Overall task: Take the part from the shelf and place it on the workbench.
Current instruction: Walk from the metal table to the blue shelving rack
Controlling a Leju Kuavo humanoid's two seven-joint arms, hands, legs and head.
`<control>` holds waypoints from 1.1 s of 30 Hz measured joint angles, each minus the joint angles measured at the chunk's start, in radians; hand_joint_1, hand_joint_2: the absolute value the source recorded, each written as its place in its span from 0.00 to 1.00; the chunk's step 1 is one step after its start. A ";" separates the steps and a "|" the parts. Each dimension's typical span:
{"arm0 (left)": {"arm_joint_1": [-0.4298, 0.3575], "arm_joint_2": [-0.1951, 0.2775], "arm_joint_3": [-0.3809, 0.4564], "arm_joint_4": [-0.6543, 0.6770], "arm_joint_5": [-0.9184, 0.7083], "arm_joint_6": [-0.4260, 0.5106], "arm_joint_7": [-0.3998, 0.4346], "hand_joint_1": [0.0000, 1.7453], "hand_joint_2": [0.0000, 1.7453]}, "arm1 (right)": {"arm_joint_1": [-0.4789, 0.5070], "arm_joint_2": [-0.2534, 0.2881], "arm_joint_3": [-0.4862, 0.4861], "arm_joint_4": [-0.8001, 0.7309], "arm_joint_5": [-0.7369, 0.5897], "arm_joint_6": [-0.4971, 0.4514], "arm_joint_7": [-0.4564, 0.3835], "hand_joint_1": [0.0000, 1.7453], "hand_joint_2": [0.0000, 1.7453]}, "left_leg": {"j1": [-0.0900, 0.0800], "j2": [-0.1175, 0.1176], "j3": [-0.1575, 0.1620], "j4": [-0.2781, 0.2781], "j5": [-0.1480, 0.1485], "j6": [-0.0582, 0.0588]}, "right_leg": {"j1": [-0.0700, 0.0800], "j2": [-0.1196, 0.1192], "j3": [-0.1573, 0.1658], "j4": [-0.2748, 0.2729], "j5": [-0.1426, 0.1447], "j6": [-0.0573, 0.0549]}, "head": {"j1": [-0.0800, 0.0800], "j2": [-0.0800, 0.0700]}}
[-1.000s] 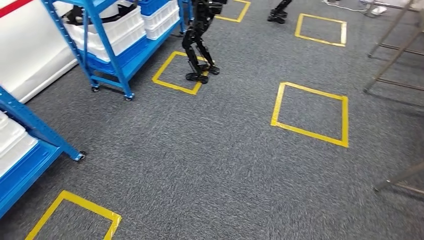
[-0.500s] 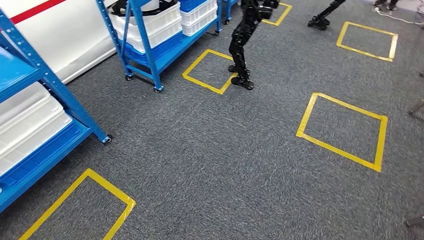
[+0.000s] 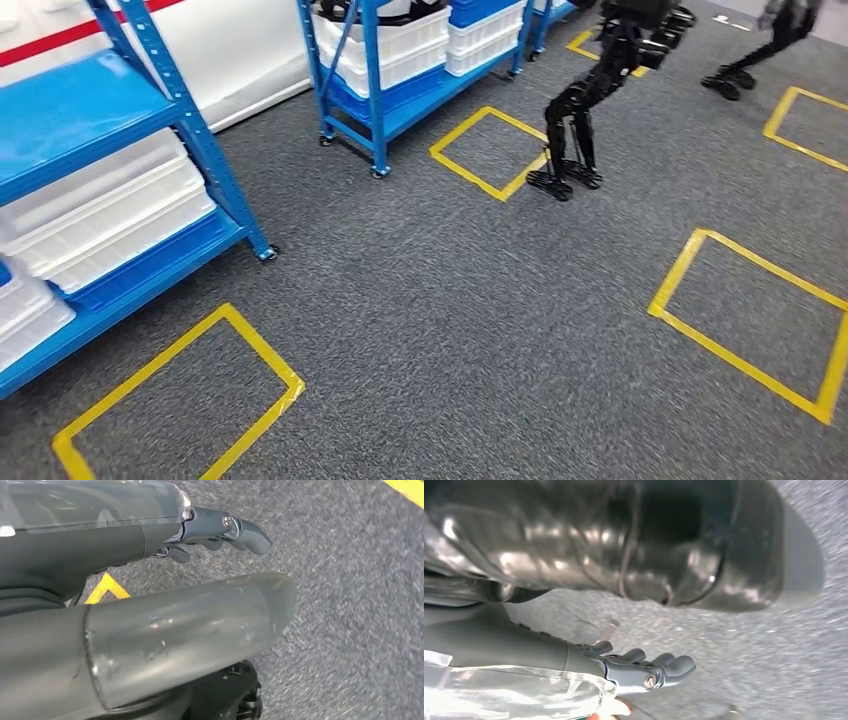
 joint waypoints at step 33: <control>-0.003 -0.008 0.003 0.003 -0.008 -0.021 0.002 0.00 0.00 | 0.003 -0.006 0.000 0.000 0.002 0.000 -0.001 0.00 0.00 | 0.006 0.020 0.035 -0.075 0.029 -0.016 | 0.004 0.006 0.047 -0.129 0.060 -0.009 | -0.002 0.000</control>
